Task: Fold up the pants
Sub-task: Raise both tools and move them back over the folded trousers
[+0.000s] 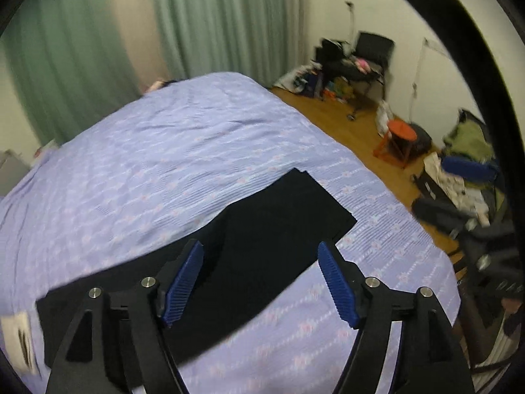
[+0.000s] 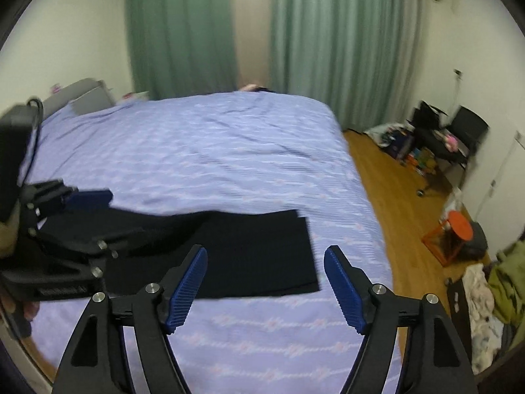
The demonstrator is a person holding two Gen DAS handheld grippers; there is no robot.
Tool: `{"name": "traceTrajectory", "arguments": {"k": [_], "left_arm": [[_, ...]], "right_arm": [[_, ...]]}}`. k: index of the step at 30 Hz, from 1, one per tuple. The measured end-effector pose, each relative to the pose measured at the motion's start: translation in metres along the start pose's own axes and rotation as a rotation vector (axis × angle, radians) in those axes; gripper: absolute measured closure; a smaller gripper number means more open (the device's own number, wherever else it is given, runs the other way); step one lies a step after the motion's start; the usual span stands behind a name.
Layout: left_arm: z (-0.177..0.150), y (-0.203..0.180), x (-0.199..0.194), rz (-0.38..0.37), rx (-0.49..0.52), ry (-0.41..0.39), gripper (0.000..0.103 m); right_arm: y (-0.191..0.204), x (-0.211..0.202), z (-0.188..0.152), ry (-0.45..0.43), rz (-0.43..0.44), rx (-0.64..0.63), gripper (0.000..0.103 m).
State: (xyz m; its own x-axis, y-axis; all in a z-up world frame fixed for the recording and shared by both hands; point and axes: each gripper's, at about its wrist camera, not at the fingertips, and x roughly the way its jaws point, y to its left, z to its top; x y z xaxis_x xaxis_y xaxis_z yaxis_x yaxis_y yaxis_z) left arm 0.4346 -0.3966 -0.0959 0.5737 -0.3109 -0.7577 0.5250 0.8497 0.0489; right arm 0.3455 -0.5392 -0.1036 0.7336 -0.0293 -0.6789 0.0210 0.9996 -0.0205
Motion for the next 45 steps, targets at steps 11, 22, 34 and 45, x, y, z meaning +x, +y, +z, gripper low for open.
{"name": "traceTrajectory", "arguments": {"k": [11, 22, 34, 45], "left_arm": [[-0.111, 0.080, -0.128, 0.175, -0.319, -0.062, 0.023], [-0.231, 0.192, -0.231, 0.262, -0.372, -0.161, 0.020], [-0.318, 0.343, -0.267, 0.199, -0.378, -0.089, 0.015], [-0.371, 0.434, -0.209, 0.248, -0.562, 0.002, 0.014]], "right_arm": [[0.106, -0.075, -0.031, -0.036, 0.211, -0.127, 0.027], [0.237, -0.114, -0.056, -0.052, 0.268, -0.049, 0.027], [0.383, -0.106, -0.080, 0.040, 0.240, 0.184, 0.027], [0.464, -0.043, -0.088, 0.161, 0.180, -0.026, 0.027]]}}
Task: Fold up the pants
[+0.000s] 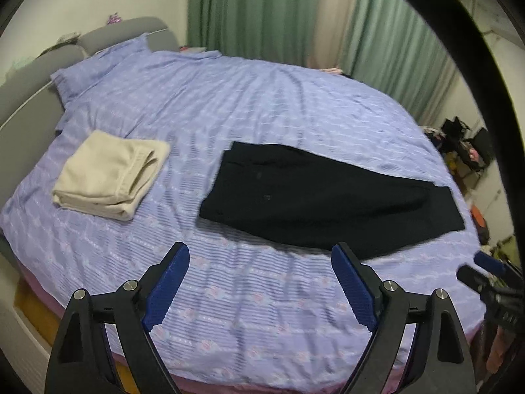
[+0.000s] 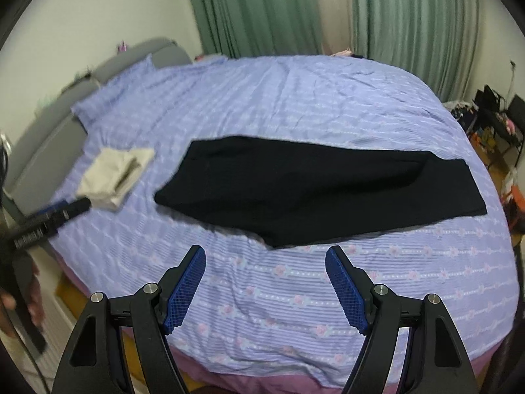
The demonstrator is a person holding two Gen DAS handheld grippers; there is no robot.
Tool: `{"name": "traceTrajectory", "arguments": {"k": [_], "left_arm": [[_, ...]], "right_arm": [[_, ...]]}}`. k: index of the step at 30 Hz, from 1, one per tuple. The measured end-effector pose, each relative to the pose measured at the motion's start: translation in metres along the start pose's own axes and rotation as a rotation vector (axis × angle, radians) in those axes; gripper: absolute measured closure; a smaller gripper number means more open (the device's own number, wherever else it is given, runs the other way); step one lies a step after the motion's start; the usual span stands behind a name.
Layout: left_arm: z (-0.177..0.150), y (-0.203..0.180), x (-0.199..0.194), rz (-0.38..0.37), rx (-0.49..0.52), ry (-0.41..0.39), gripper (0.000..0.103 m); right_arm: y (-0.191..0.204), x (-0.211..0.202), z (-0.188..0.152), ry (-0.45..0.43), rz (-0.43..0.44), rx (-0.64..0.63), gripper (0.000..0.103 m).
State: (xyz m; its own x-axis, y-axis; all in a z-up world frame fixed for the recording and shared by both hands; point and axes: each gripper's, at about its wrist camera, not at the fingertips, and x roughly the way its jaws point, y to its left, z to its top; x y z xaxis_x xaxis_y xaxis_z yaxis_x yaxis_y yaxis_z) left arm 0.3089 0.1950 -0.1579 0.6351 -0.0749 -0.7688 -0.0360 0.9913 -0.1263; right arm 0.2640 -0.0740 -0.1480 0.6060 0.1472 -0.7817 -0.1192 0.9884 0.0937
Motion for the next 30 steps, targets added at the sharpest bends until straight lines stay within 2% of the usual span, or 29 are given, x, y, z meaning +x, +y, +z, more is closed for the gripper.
{"name": "traceTrajectory", "arguments": {"k": [6, 13, 21, 27, 29, 30], "left_arm": [[0.011, 0.035, 0.066, -0.007, -0.089, 0.065, 0.014], [0.019, 0.066, 0.161, -0.054, -0.195, 0.194, 0.014], [0.009, 0.076, 0.241, -0.092, -0.273, 0.282, 0.014], [0.010, 0.068, 0.274, -0.113, -0.312, 0.286, 0.014], [0.013, 0.062, 0.285, -0.089, -0.296, 0.291, 0.014], [0.014, 0.060, 0.290, -0.077, -0.289, 0.291, 0.018]], "right_arm": [[0.010, 0.064, 0.006, 0.132, -0.028, -0.031, 0.027], [0.006, 0.155, 0.008, 0.275, -0.036, 0.089, 0.027], [0.004, 0.217, -0.002, 0.328, -0.060, 0.137, 0.027], [-0.003, 0.232, -0.010, 0.340, -0.069, 0.162, 0.027], [-0.005, 0.236, -0.010, 0.343, -0.068, 0.169, 0.027], [-0.006, 0.237, -0.011, 0.346, -0.067, 0.173, 0.027]]}}
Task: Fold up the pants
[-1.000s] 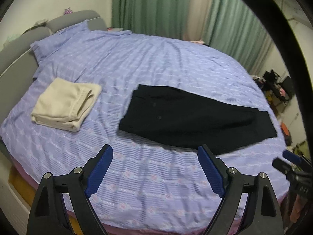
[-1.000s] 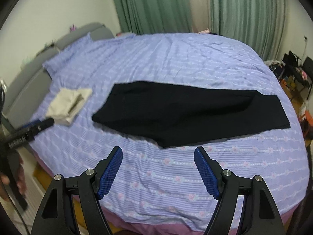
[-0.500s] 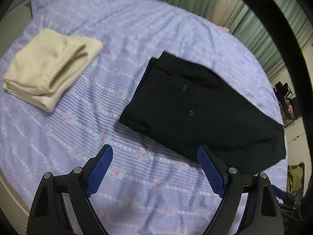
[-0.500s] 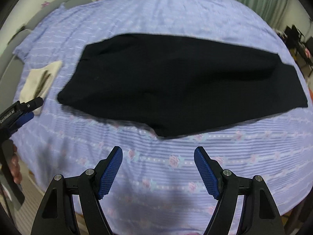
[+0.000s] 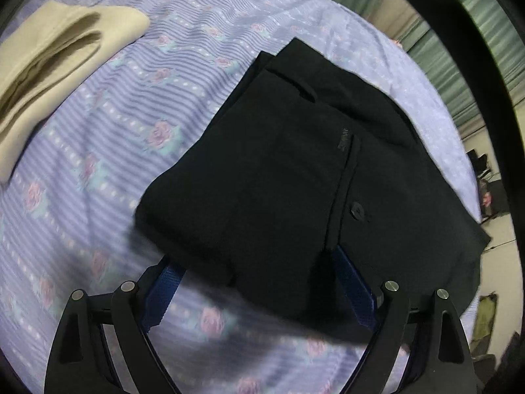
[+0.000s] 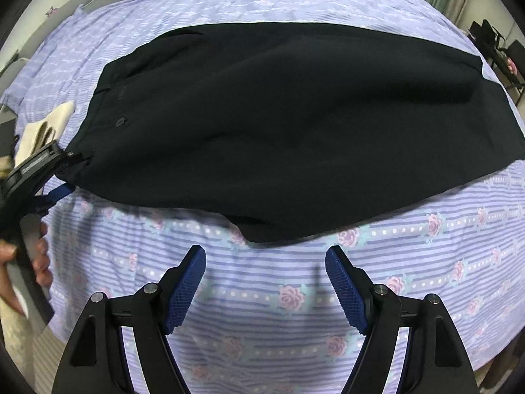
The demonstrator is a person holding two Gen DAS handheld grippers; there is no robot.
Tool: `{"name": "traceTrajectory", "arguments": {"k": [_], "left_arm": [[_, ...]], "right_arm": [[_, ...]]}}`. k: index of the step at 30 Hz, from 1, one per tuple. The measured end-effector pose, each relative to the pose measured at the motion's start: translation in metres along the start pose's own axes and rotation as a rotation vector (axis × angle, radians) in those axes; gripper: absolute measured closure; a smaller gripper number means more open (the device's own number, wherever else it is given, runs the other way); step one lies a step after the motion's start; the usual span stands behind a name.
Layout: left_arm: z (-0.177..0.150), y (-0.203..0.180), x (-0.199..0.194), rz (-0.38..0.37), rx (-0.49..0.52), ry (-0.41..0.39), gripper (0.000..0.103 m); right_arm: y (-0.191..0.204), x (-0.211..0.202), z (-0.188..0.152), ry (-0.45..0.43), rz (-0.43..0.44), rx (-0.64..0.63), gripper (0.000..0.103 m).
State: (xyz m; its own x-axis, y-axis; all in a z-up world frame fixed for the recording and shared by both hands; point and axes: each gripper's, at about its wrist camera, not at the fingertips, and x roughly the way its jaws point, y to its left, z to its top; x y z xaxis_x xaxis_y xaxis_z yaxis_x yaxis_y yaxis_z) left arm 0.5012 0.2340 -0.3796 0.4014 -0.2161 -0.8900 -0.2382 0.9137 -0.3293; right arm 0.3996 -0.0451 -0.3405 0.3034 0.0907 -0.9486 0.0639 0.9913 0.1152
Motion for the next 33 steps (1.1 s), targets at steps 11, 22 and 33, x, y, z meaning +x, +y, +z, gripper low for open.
{"name": "traceTrajectory", "arguments": {"k": [11, 22, 33], "left_arm": [[0.033, -0.038, -0.048, 0.178, 0.102, -0.249, 0.080], [0.053, -0.065, -0.060, 0.229, 0.159, -0.309, 0.080], [0.056, -0.067, -0.059, 0.232, 0.178, -0.295, 0.080]], "right_arm": [[0.007, -0.007, 0.014, -0.025, 0.068, -0.033, 0.028], [0.006, -0.026, 0.037, -0.097, 0.143, -0.050, 0.038], [0.013, -0.045, 0.048, -0.114, 0.140, -0.138, 0.042]]}}
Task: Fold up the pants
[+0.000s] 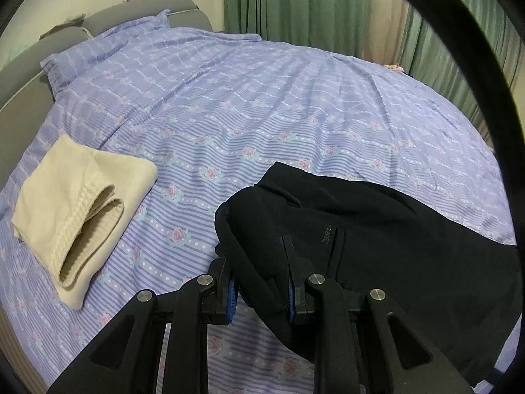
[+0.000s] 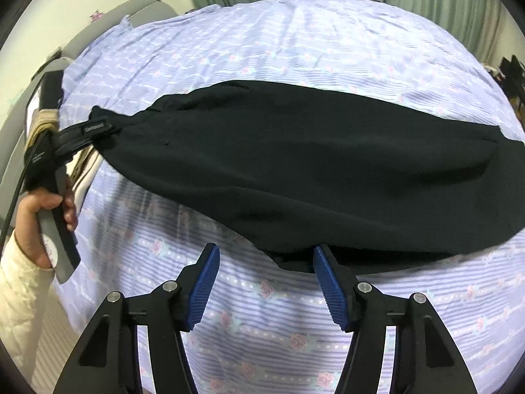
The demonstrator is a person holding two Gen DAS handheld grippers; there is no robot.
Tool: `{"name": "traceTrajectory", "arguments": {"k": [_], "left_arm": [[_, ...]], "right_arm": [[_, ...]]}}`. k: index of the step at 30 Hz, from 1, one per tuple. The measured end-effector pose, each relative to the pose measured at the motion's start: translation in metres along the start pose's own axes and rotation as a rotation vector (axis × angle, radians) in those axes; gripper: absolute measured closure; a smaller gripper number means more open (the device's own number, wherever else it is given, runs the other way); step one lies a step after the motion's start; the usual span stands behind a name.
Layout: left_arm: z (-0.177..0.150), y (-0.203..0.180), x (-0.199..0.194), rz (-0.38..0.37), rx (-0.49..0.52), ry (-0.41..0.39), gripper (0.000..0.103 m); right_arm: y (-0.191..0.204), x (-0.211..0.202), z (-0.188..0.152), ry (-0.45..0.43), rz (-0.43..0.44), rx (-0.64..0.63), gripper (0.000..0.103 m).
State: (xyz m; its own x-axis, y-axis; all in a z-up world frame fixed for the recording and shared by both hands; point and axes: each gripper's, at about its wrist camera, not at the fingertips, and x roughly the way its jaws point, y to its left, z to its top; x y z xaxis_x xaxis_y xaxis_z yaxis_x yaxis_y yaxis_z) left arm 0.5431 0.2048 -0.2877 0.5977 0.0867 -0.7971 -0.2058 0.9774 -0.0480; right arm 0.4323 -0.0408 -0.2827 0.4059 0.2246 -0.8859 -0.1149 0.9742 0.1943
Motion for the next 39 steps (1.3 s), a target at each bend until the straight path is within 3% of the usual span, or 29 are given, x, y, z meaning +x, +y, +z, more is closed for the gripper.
{"name": "traceTrajectory", "arguments": {"k": [3, 8, 10, 11, 12, 15, 19, 21, 25, 28, 30, 33, 36, 39], "left_arm": [[0.001, 0.004, 0.004, -0.010, -0.025, 0.018, 0.080], [-0.006, 0.011, 0.010, -0.015, -0.034, 0.045, 0.080], [-0.012, 0.018, 0.015, -0.020, -0.063, 0.077, 0.080], [-0.017, 0.022, 0.018, -0.020, -0.074, 0.093, 0.080], [-0.021, 0.024, 0.019, -0.019, -0.078, 0.103, 0.080], [-0.037, 0.035, 0.019, 0.001, -0.093, 0.131, 0.080], [-0.064, 0.044, 0.027, 0.049, -0.086, 0.188, 0.079], [-0.074, 0.050, 0.036, 0.037, -0.100, 0.222, 0.079], [-0.077, 0.041, 0.041, 0.055, -0.034, 0.212, 0.079], [-0.075, 0.042, 0.040, 0.051, -0.047, 0.216, 0.075], [-0.073, 0.039, 0.034, 0.053, -0.016, 0.217, 0.068], [-0.067, 0.030, 0.003, 0.114, 0.116, 0.176, 0.037], [-0.065, 0.016, -0.046, 0.075, 0.253, 0.082, 0.031], [-0.064, 0.001, -0.095, 0.004, 0.315, 0.039, 0.030]], "right_arm": [[-0.015, 0.014, 0.000, 0.043, 0.025, 0.051, 0.042], [-0.026, 0.030, 0.008, 0.018, 0.040, 0.087, 0.042], [-0.028, 0.037, 0.013, 0.030, 0.063, 0.103, 0.053], [-0.026, 0.039, 0.014, 0.041, 0.092, 0.107, 0.069], [-0.023, 0.040, 0.013, 0.049, 0.112, 0.097, 0.077], [-0.002, 0.034, -0.002, 0.070, 0.055, -0.013, 0.085], [0.010, 0.038, -0.028, 0.137, 0.030, -0.040, 0.089], [0.007, 0.052, -0.036, 0.178, 0.016, -0.006, 0.089], [0.003, 0.063, -0.039, 0.194, 0.001, 0.013, 0.089], [0.003, 0.061, -0.039, 0.200, -0.011, 0.017, 0.088], [0.004, 0.057, -0.041, 0.203, -0.038, 0.012, 0.076], [0.005, 0.039, -0.048, 0.193, -0.085, 0.014, 0.049], [0.003, -0.003, -0.049, 0.118, -0.102, 0.018, 0.047], [-0.004, -0.044, -0.049, 0.049, -0.106, 0.056, 0.047]]}}
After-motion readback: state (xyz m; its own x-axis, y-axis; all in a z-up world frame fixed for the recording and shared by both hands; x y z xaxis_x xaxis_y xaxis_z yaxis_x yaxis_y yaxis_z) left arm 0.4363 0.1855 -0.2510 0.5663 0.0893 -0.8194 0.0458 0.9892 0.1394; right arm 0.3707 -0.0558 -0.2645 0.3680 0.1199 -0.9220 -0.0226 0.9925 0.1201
